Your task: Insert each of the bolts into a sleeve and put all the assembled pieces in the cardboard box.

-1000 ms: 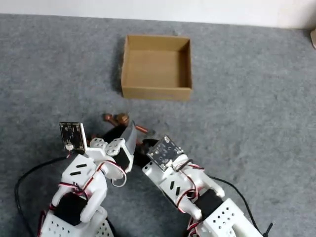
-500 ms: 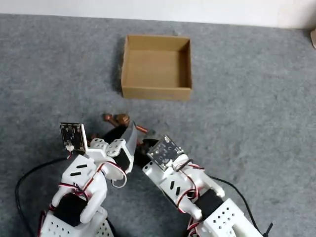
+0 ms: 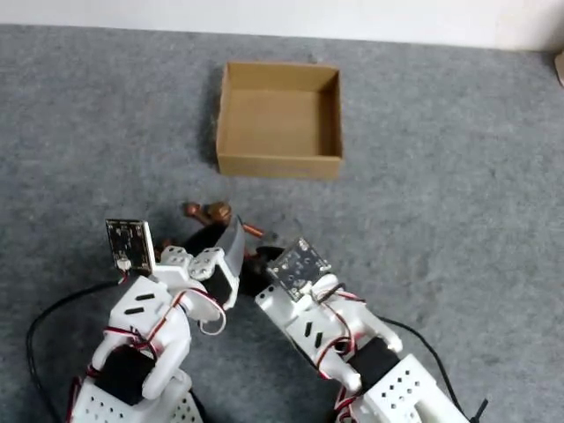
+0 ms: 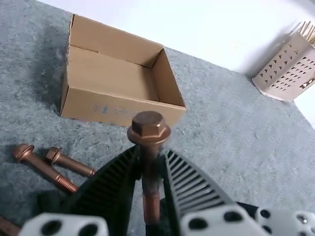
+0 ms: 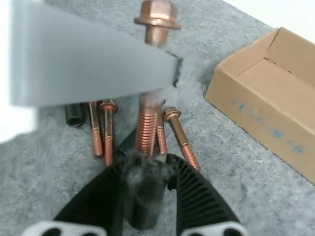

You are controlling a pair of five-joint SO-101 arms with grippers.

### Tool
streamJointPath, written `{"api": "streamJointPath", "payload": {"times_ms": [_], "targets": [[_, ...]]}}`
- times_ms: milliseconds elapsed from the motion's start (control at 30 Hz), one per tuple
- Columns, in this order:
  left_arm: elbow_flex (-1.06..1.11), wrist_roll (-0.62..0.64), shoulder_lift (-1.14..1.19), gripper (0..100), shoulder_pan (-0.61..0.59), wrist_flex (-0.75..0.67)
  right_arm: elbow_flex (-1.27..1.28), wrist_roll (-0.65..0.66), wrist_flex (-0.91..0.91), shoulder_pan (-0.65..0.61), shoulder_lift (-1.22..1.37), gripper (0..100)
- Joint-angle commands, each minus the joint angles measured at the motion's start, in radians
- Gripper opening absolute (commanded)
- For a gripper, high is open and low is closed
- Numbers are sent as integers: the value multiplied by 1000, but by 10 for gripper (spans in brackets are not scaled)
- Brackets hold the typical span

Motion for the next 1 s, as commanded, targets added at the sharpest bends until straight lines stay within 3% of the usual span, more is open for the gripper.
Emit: {"api": "streamJointPath", "payload": {"times_ms": [0,233,467,733,967], "targets": [[-58,5,-1,4,41,-25,-85,-14,-4,15,-18,4],[-108,5,1,4,79,-20,-151,-118,1,16,-18,4],[-128,5,1,4,68,-20,-153,-118,74,12,-18,4],[-90,6,1,4,176,38,-211,-117,128,12,-18,4],[-71,5,1,4,157,86,-205,-17,128,10,-18,4]]}}
